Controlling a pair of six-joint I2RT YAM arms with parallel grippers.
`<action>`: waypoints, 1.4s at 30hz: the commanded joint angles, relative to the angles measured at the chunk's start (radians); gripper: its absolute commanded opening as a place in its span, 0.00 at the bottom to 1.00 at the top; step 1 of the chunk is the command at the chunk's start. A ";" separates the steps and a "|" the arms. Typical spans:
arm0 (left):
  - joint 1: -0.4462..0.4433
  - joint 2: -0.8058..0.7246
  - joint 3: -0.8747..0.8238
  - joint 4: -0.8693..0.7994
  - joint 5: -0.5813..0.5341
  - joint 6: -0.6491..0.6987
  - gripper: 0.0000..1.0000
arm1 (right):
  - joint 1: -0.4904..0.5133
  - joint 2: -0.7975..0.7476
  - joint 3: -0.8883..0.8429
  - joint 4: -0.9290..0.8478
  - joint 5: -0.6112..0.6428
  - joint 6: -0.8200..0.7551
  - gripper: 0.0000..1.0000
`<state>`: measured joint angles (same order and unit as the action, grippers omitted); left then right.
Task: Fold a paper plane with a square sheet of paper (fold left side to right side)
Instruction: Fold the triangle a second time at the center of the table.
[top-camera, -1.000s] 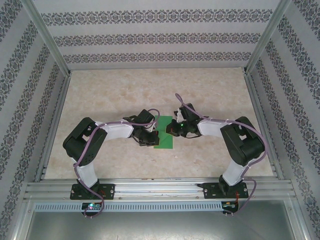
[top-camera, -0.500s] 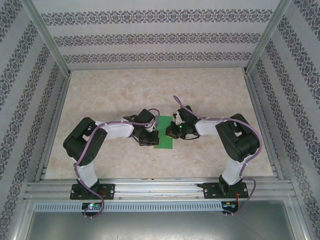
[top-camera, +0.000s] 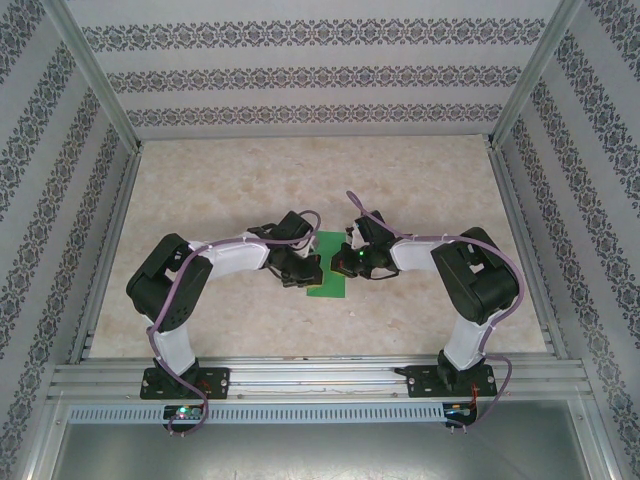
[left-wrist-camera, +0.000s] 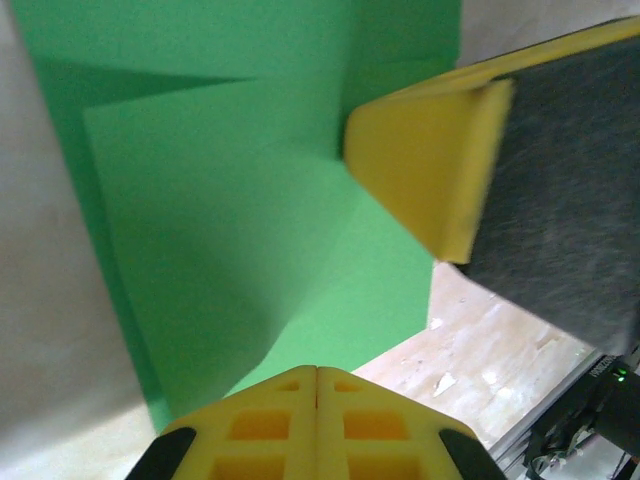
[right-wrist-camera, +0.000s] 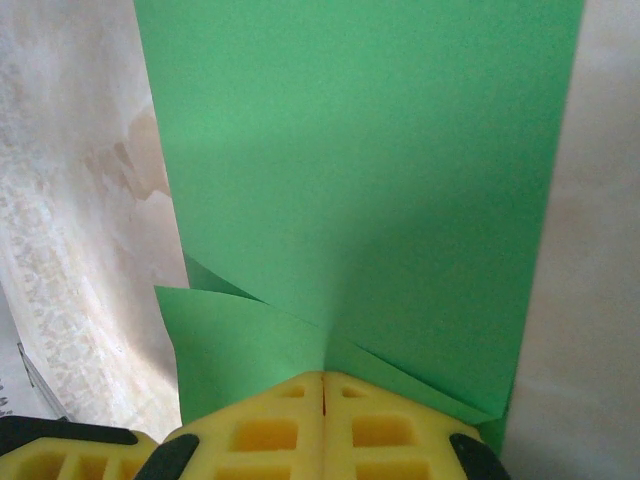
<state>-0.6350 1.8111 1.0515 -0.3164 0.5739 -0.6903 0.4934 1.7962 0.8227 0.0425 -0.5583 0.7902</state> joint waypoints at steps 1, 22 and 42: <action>-0.005 0.033 0.032 0.001 0.014 -0.015 0.01 | -0.004 0.035 -0.017 -0.082 0.044 -0.005 0.00; -0.005 0.130 0.123 -0.015 -0.016 0.020 0.00 | -0.004 0.035 -0.025 -0.086 0.049 -0.006 0.00; -0.006 0.106 0.004 -0.057 -0.032 0.100 0.01 | -0.009 0.062 -0.014 -0.135 0.067 -0.027 0.00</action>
<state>-0.6350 1.9160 1.1061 -0.2852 0.5724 -0.6365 0.4927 1.8019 0.8295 0.0307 -0.5594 0.7860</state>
